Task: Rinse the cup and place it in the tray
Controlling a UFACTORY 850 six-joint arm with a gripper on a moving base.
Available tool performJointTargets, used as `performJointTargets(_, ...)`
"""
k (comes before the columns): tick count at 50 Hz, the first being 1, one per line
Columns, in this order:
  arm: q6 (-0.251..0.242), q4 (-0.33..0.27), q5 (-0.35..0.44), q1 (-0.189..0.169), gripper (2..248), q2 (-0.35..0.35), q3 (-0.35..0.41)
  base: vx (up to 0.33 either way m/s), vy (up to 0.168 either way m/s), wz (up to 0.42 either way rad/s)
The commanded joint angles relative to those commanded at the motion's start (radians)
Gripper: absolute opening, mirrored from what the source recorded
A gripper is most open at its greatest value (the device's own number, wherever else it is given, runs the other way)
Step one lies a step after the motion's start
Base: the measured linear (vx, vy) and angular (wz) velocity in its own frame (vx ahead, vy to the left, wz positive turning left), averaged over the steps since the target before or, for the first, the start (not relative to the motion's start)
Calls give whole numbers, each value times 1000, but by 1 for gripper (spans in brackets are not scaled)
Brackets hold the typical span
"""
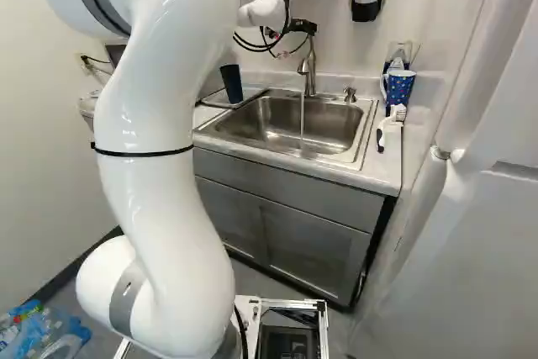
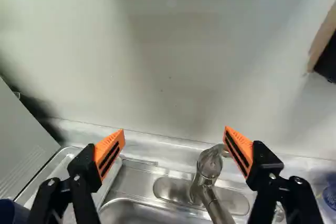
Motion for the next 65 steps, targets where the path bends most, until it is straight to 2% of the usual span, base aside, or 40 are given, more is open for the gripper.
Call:
performJointTargets(9,0,0,-7,0,247,12,15,0,0,0)
performJointTargets(33,0,0,-8,8,247,98,114,0,0,0)
performJointTargets(65,0,0,-8,8,247,99,116,0,0,0)
